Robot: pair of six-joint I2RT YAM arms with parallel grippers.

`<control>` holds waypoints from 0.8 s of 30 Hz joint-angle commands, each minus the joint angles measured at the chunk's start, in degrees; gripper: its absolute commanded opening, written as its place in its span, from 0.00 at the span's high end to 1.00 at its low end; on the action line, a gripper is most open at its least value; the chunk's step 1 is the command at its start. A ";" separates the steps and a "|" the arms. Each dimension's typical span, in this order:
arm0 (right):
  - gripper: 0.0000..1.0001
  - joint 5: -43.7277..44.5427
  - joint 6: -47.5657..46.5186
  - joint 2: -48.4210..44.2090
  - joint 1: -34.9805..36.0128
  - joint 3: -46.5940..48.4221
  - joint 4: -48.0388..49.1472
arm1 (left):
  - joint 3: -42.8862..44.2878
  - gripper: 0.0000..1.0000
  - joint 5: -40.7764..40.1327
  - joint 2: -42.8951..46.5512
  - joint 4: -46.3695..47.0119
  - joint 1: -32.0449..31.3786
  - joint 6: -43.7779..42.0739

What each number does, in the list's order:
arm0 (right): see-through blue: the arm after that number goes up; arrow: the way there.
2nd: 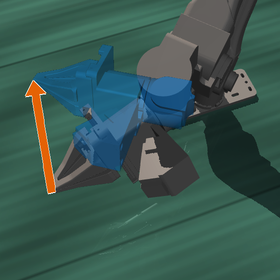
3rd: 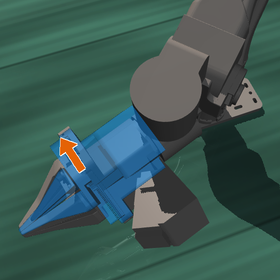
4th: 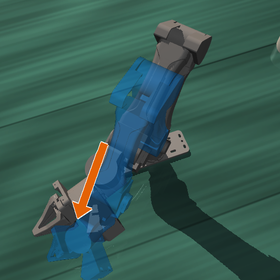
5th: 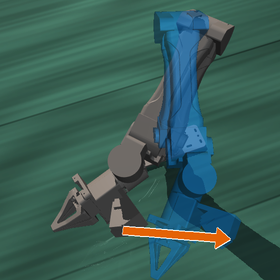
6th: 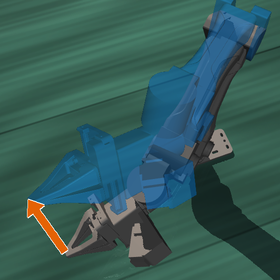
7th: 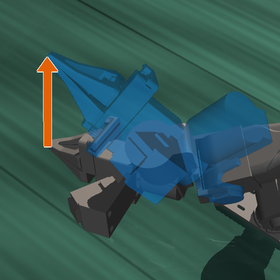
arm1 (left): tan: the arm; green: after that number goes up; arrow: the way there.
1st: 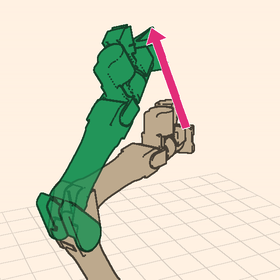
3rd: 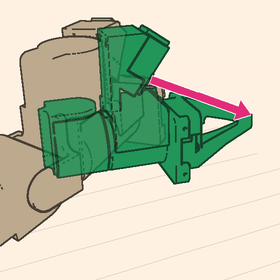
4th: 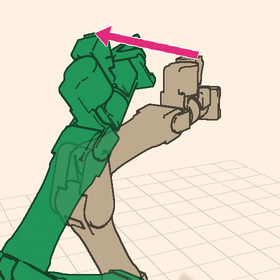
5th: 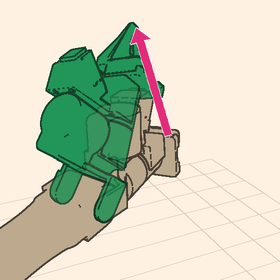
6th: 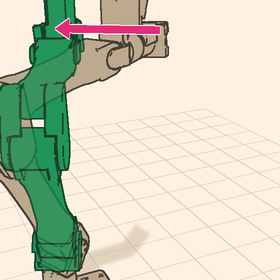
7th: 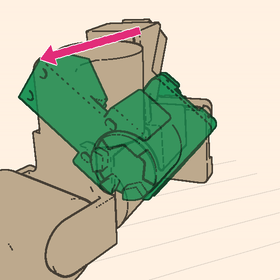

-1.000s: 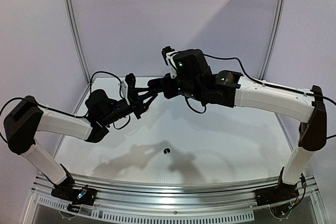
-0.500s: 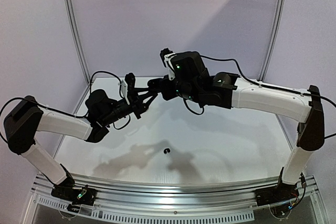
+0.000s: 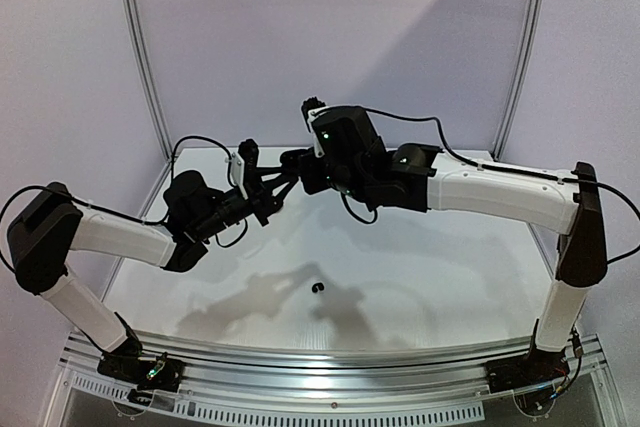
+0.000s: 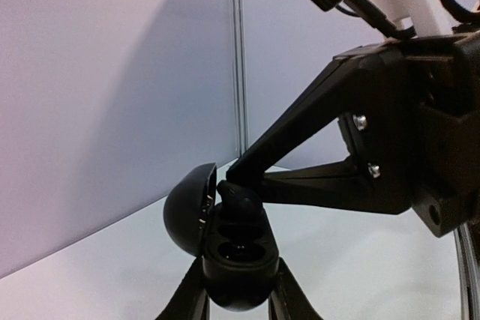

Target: Insert the wireless bluetooth earbuds into the charging case

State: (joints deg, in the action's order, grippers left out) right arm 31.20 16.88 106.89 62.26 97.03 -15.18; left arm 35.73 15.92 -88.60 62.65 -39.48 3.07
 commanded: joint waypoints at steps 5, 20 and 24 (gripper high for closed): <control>1.00 2.21 0.91 2.65 0.32 0.87 -2.61 | 1.37 1.00 1.08 0.97 4.23 -0.95 -0.92; 0.90 0.58 -1.72 1.08 0.39 -0.45 -2.51 | 1.02 1.00 -0.05 1.23 5.09 -0.86 -1.57; 0.89 0.32 -2.83 0.56 0.34 -0.20 -2.48 | 0.99 1.00 0.14 1.32 4.98 -0.86 -1.47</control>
State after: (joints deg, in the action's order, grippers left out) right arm 32.47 15.90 107.46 62.35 97.23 -15.31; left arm 35.73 15.18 -88.60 62.52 -39.48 2.35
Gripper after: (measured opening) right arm 0.105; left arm 0.249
